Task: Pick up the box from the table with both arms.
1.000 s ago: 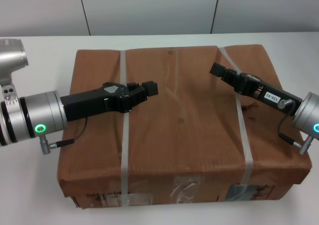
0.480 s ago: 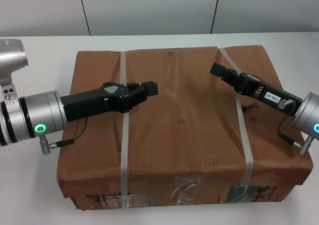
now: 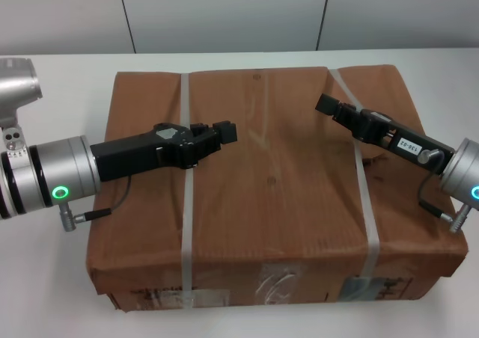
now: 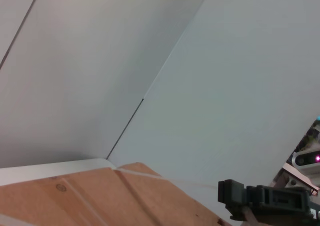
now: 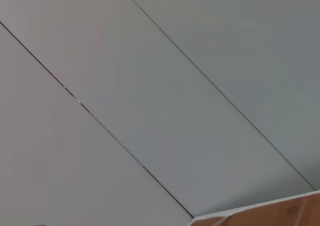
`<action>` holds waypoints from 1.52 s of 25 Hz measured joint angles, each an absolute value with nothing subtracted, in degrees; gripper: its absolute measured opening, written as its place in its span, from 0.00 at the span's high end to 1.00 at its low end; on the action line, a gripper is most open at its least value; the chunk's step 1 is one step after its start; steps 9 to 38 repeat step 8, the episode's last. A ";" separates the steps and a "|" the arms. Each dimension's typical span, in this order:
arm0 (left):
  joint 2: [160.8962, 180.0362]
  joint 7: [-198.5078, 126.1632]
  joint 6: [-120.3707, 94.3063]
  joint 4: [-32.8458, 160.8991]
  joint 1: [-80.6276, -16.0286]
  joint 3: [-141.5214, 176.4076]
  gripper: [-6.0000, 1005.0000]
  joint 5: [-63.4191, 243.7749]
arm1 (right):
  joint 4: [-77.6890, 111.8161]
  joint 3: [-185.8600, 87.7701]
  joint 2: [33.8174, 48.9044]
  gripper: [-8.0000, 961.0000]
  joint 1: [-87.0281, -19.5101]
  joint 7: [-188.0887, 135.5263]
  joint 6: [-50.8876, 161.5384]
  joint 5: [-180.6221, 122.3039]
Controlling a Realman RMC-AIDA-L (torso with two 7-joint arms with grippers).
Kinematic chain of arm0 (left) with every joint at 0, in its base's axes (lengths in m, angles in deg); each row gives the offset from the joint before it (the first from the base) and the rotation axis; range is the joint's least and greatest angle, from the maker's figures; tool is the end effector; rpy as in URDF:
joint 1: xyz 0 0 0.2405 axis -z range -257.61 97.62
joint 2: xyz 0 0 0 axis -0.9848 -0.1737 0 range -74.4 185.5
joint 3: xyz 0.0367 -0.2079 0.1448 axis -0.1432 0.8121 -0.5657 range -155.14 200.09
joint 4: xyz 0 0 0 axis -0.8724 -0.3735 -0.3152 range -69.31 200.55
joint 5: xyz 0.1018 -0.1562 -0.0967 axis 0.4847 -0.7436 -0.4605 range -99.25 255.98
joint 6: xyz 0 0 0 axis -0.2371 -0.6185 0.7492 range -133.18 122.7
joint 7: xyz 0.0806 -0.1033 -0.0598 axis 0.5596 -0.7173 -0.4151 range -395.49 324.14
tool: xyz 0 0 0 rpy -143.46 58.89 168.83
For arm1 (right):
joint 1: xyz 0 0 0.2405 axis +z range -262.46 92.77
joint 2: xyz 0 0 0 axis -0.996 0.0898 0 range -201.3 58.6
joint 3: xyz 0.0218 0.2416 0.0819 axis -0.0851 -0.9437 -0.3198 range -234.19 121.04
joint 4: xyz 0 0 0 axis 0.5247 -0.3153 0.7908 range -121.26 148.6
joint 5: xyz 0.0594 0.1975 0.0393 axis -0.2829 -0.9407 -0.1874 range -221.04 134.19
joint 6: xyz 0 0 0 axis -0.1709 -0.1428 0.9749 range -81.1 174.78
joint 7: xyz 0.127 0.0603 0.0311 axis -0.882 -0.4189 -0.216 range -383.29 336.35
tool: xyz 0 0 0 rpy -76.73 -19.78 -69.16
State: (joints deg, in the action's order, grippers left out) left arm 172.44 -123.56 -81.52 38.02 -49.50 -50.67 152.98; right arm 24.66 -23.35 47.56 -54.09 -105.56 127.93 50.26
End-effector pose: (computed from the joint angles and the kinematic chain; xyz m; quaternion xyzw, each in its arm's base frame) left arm -0.2253 0.3402 -0.0428 -0.8757 -0.3311 -0.3415 0.0827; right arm 0.2748 0.3242 -0.0366 -0.7694 0.4429 0.4322 0.1583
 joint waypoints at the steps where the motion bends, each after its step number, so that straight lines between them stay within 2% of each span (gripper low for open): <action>1: 172.44 -123.57 -81.52 38.03 -49.50 -50.67 0.89 152.98 | 24.66 -23.35 47.56 0.97 -54.09 -105.56 127.92 50.26; 38: 172.44 -123.56 -81.52 38.03 -49.50 -50.64 0.89 152.98 | 24.65 -23.35 47.56 0.97 -54.10 -105.56 127.71 50.26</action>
